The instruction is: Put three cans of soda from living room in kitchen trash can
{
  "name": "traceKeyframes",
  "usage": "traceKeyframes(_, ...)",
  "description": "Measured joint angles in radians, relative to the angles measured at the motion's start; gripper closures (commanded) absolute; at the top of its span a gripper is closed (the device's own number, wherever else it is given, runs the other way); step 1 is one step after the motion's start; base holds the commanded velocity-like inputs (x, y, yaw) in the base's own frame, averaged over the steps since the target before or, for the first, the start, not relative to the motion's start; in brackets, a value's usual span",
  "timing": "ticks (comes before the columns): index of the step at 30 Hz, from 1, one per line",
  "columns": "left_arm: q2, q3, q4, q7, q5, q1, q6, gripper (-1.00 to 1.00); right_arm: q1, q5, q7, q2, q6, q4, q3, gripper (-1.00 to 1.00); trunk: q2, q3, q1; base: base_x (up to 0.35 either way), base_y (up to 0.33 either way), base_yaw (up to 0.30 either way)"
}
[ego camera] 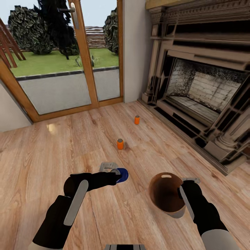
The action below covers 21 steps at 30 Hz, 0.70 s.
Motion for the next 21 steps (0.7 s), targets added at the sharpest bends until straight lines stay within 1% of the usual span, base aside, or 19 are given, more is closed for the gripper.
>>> traceKeyframes(1,0.000,-0.003,-0.001,0.000,0.015,0.000,0.000,1.00,0.000,0.001,-0.023,0.008,-0.002,0.000,0.001,1.00,0.007,0.003,-0.004,0.000,0.000,0.000)
traceKeyframes(3,0.000,-0.006,-0.003,0.000,0.030,0.000,0.000,1.00,0.000,-0.007,-0.053,0.019,-0.008,0.000,0.001,1.00,0.021,0.009,-0.012,0.000,0.000,0.000)
traceKeyframes(5,0.000,-0.009,-0.003,0.000,0.039,0.000,0.000,1.00,0.000,-0.014,-0.077,0.031,-0.029,0.001,0.002,1.00,0.035,0.016,-0.019,0.000,0.000,0.000)
traceKeyframes(7,0.000,-0.022,-0.004,0.000,0.045,0.000,0.000,1.00,0.000,-0.015,-0.110,0.045,-0.054,0.002,0.004,1.00,0.049,0.022,-0.027,0.000,0.000,0.000)
traceKeyframes(8,0.000,-0.044,-0.004,0.000,0.053,0.000,0.000,1.00,0.000,-0.018,-0.139,0.051,-0.061,0.007,0.003,1.00,0.056,0.025,-0.031,0.000,0.000,0.000)
traceKeyframes(10,0.000,-0.073,-0.004,0.000,0.054,0.000,0.000,1.00,0.000,-0.004,-0.172,0.062,-0.066,0.013,0.004,1.00,0.070,0.031,-0.038,0.000,0.000,0.000)
traceKeyframes(11,0.000,-0.080,-0.004,0.000,0.052,0.000,0.000,1.00,0.000,-0.002,-0.180,0.065,-0.067,0.014,0.004,1.00,0.077,0.034,-0.042,0.000,0.000,0.000)
traceKeyframes(13,-0.001,-0.090,-0.004,0.000,0.055,0.000,0.000,1.00,0.000,-0.019,-0.188,0.072,-0.075,0.017,0.005,1.00,0.091,0.041,-0.050,0.000,0.000,0.000)
traceKeyframes(15,-0.002,-0.100,-0.004,0.000,0.068,0.000,0.000,1.00,0.000,-0.028,-0.196,0.079,-0.081,0.019,0.005,1.00,0.105,0.047,-0.057,0.000,0.000,0.000)
traceKeyframes(16,-0.003,-0.113,-0.004,0.000,0.087,0.000,0.000,1.00,0.000,-0.017,-0.201,0.086,-0.079,0.019,0.006,1.00,0.112,0.050,-0.061,0.000,0.000,0.000)
traceKeyframes(19,-0.004,-0.140,-0.004,0.000,0.094,0.000,0.000,1.00,0.000,-0.012,-0.204,0.096,-0.081,0.020,0.006,1.00,0.133,0.060,-0.073,0.000,0.000,0.000)
traceKeyframes(20,-0.005,-0.158,-0.004,0.000,0.100,0.000,0.000,1.00,0.000,-0.011,-0.206,0.103,-0.089,0.022,0.006,1.00,0.140,0.063,-0.077,0.000,0.000,0.000)
traceKeyframes(21,-0.006,-0.165,-0.004,0.000,0.098,0.000,0.000,1.00,0.000,-0.019,-0.206,0.106,-0.099,0.025,0.007,1.00,0.147,0.066,-0.081,0.000,0.000,0.000)
